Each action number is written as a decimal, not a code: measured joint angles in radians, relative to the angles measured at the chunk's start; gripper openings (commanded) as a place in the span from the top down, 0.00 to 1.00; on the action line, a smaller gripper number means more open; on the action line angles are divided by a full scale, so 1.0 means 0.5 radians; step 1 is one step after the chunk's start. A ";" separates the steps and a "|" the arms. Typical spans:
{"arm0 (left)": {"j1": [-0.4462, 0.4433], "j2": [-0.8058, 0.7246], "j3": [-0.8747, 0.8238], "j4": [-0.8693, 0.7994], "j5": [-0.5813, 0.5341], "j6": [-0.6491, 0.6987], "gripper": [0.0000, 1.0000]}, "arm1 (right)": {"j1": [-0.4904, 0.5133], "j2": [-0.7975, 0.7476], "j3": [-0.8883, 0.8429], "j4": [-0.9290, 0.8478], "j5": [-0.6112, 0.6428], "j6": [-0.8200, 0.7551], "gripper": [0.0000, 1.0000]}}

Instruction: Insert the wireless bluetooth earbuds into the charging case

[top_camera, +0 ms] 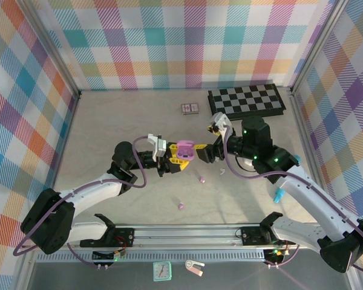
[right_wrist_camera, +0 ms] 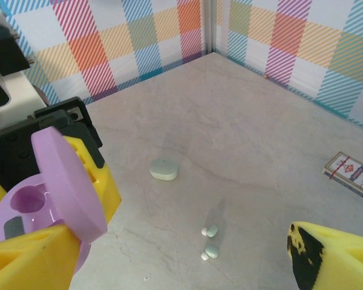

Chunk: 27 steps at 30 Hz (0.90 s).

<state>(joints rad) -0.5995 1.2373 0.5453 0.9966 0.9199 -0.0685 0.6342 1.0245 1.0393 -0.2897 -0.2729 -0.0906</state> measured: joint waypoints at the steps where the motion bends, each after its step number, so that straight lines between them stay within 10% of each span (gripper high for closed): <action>1: 0.000 0.001 0.000 0.005 -0.001 -0.004 0.69 | 0.000 -0.001 0.002 0.000 -0.002 0.011 0.11; 16: 0.069 0.009 -0.137 0.140 -0.170 -0.015 0.70 | -0.131 -0.460 -0.261 0.116 0.063 0.514 0.12; 27: 0.217 0.009 -0.335 0.375 -0.417 -0.042 0.70 | -0.257 -0.022 -0.269 -0.399 0.537 1.118 0.17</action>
<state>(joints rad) -0.4908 1.2419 0.3779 1.1843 0.7113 -0.0895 0.5056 1.0134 0.9047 -0.4892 -0.0044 0.4683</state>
